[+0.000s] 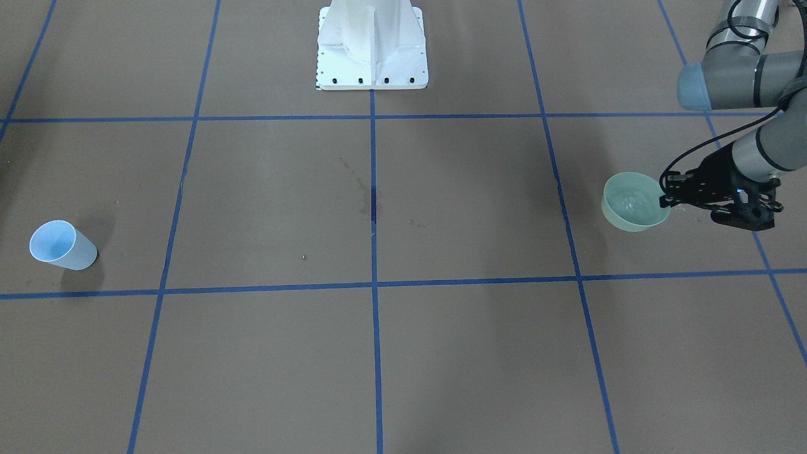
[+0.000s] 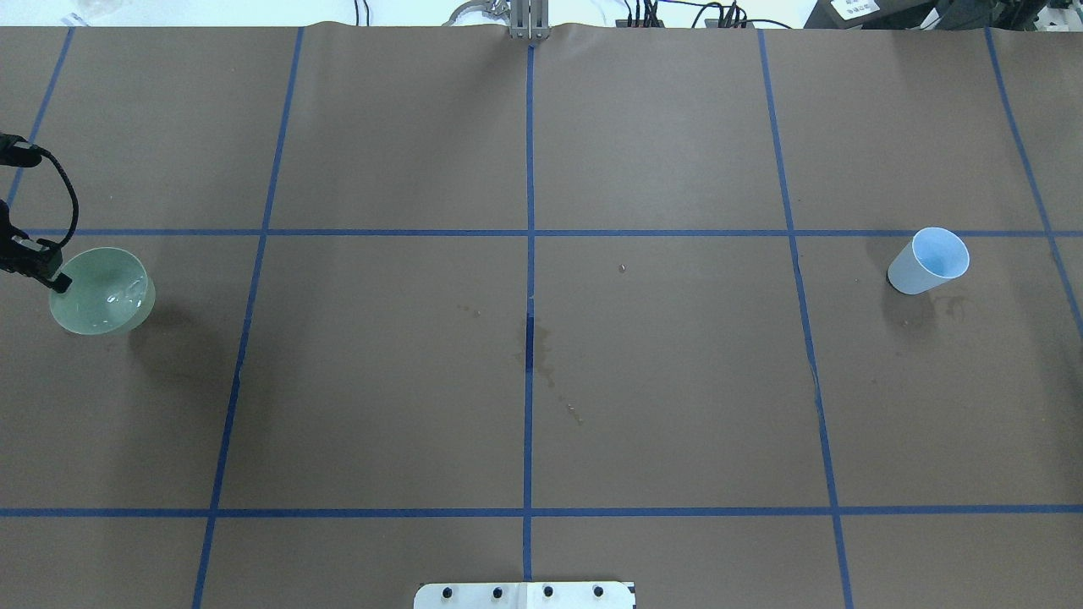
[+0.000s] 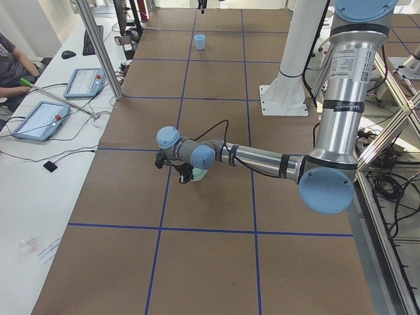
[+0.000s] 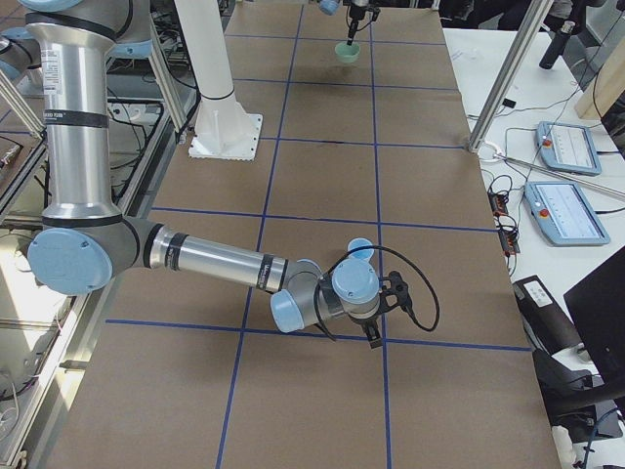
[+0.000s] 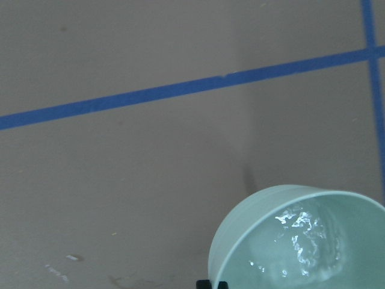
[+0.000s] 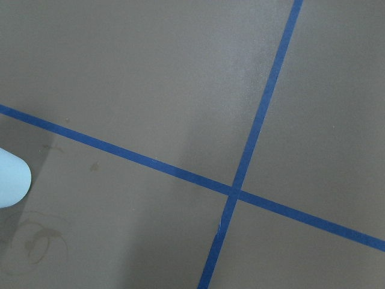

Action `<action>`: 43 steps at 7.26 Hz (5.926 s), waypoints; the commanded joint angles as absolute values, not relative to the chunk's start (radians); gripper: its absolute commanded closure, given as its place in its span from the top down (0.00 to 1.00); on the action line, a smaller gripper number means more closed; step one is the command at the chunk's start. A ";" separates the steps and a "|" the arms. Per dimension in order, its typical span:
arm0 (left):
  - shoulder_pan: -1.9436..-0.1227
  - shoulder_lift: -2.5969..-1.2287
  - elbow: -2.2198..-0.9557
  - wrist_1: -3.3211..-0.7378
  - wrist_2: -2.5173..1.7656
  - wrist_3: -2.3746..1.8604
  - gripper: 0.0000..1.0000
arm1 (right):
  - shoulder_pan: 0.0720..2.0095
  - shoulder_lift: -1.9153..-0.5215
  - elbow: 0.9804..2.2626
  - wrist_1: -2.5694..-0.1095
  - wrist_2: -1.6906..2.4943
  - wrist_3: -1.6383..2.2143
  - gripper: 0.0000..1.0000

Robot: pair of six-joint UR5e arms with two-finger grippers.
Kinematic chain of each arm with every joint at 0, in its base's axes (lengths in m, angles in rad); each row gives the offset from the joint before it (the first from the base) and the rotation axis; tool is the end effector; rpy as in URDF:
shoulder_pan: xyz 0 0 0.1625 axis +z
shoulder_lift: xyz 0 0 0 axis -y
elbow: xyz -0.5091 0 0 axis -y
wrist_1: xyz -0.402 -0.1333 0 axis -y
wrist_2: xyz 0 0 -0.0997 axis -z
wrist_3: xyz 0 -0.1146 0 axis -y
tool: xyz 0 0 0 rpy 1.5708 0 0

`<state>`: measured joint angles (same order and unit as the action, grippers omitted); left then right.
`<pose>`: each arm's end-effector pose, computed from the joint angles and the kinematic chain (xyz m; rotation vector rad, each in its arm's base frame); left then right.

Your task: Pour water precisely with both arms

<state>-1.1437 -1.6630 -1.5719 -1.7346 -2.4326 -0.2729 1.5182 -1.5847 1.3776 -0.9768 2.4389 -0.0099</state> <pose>0.1909 -0.5312 0.6788 -0.0676 0.8897 0.2546 0.0192 -0.5083 0.7852 0.3442 -0.8654 -0.2258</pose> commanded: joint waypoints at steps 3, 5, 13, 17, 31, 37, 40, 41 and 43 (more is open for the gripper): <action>-1.144 -1.632 -1.534 -1.736 -2.436 -0.259 0.26 | 1.517 -1.588 1.381 -0.982 2.439 0.006 1.00; -1.143 -1.632 -1.531 -1.738 -2.434 -0.235 0.88 | 1.517 -1.553 1.390 -1.076 2.436 0.006 1.00; -1.549 -1.641 -1.575 -1.611 -2.353 0.028 1.00 | 1.505 -1.387 1.526 -1.615 2.395 0.003 1.00; -1.585 -1.734 -1.545 -1.418 -2.356 0.046 1.00 | 1.496 -1.399 1.661 -1.796 2.246 0.003 1.00; -1.580 -1.638 -1.684 -1.437 -2.364 0.026 1.00 | 1.494 -1.466 1.643 -1.775 2.298 0.005 1.00; -1.580 -1.623 -1.685 -1.439 -2.365 0.025 1.00 | 1.494 -1.456 1.634 -1.772 2.287 0.000 1.00; -1.580 -1.628 -1.707 -1.439 -2.367 0.026 1.00 | 1.494 -1.456 1.632 -1.772 2.293 0.003 1.00; -1.580 -1.631 -1.712 -1.439 -2.365 0.025 1.00 | 1.494 -1.462 1.637 -1.772 2.296 0.003 1.00; -1.582 -1.620 -1.732 -1.436 -2.362 0.026 1.00 | 1.494 -1.463 1.634 -1.772 2.289 0.002 1.00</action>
<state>-1.5807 -1.6238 -1.7250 -1.4376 -2.3650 0.0244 1.4941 -1.4615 1.6328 -1.7717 2.2934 0.0040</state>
